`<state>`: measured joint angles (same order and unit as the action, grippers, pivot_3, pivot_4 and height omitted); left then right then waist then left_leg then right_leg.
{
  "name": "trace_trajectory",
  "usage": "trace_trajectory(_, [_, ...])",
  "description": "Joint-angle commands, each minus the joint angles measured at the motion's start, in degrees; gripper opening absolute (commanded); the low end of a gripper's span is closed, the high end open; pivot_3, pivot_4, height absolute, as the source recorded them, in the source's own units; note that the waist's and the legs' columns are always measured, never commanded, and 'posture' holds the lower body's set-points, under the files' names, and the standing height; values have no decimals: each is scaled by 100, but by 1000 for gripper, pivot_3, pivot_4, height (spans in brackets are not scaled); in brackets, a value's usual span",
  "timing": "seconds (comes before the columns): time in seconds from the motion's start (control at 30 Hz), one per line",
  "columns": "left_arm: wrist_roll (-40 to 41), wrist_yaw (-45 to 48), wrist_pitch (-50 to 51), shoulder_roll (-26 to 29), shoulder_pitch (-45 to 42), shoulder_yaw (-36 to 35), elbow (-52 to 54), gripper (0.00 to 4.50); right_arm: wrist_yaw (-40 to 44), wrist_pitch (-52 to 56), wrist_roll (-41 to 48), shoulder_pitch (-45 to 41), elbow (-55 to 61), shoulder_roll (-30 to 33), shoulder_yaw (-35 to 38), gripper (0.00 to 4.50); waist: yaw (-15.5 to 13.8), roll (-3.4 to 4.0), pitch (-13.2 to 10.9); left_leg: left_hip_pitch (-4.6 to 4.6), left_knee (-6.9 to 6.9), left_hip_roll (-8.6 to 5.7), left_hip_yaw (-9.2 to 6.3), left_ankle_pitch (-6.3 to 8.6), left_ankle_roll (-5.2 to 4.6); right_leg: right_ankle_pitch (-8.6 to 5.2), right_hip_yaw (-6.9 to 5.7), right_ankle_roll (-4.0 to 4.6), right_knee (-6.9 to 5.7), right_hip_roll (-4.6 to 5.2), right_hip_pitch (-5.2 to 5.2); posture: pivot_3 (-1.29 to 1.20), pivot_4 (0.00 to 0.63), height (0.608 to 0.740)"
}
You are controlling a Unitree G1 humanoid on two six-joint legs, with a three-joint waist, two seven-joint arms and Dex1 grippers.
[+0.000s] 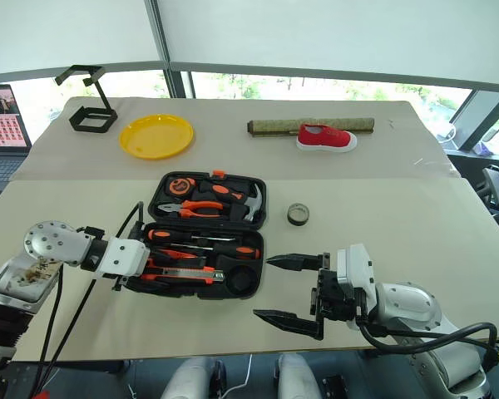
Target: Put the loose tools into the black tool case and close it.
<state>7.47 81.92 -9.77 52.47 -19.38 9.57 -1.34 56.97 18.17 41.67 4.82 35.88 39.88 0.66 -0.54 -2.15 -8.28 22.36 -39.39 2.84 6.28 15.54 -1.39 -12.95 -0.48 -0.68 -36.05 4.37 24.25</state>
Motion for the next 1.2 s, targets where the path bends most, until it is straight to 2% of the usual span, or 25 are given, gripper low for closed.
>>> trace_trajectory(0.03, [-82, 263, -104, 91, 54, 221, -89, 1758, 15, -54, -20, -85, 107, -28, 20, 4500, -1, 0, 0, 0, 0, 0, 0, 0, 0, 0, 0, 0, 0, 0, 0, 0, 150, 740])
trace_trajectory(0.17, [-78, 383, -61, 180, 13, 238, -184, 1758, 48, -84, -91, -168, 13, -64, -38, 4500, 6, 0, 1, -2, 0, 0, 0, 0, 0, 0, 1, -1, -1, -1, -1, 0, 150, 740])
trace_trajectory(0.3, [182, 530, 395, 271, 108, 208, 29, 1758, 85, -99, -162, -249, -82, -123, -88, 4500, 35, 1, 2, -3, 0, 2, 0, 1, -1, -1, 3, 0, -2, -4, 0, 0, 150, 740])
trace_trajectory(0.37, [305, 508, 563, 272, 147, 159, 123, 2764, 108, -114, -201, -277, -127, -153, -111, 4500, 53, 1, 1, -3, 0, 2, 0, 2, -3, -2, 4, 0, -2, -4, 1, 0, 150, 740])
trace_trajectory(0.4, [374, 498, 499, 231, 116, 103, 100, 2913, 117, -122, -225, -311, -169, -177, -132, 4500, 60, 1, 1, -3, 0, 2, 0, 2, -4, -3, 5, -2, -3, -3, 1, 0, 150, 740])
trace_trajectory(0.43, [445, 499, 436, 192, 69, 39, 61, 3322, 126, -132, -247, -348, -212, -197, -153, 4500, 64, 1, 1, -4, 0, 2, -1, 3, -5, -4, 7, -3, -2, -3, 1, 0, 150, 740])
trace_trajectory(0.57, [925, 715, 514, 185, -156, -211, 5, 4474, 181, -161, -298, -423, -317, -254, -206, 4500, 61, 0, 1, -1, 0, 1, 0, 4, -6, -5, 10, -4, -3, -3, 3, 0, 150, 740])
trace_trajectory(0.7, [1350, 778, 543, 102, -344, -486, 34, 4474, 254, -187, -348, -446, -399, -303, -223, 4500, 28, 0, 1, 0, -3, -1, 3, 4, -6, -5, 8, -5, -4, -1, 2, 0, 150, 740])
trace_trajectory(0.8, [1646, 671, 932, 68, -374, -654, 173, 4474, 298, -228, -399, -451, -489, -348, -225, 4500, -5, 0, 1, 5, -17, -1, 2, 4, -6, -5, 7, -6, -7, -2, 1, 0, 150, 740])
trace_trajectory(0.97, [1734, 698, 944, 14, 96, -753, 288, 3091, 313, -339, -516, -447, -617, -463, -230, 4500, -9, 0, 1, 6, -27, 0, 2, 6, -10, -4, 6, -9, -11, -1, -1, 0, 150, 740])
trace_trajectory(1.0, [1750, 625, 893, -86, 210, -781, 273, 2592, 307, -370, -547, -448, -646, -494, -238, 4500, -2, 1, 1, 7, -28, 0, 2, 6, -10, -4, 5, -9, -11, -2, 0, 0, 150, 740])
trace_trajectory(1.2, [1290, 114, 251, -607, 477, -765, -201, 455, 320, -433, -655, -492, -714, -612, -287, 4500, -27, 2, 0, 9, -35, 0, 2, 7, -10, -4, 4, -9, -15, -1, -1, 0, 150, 740])
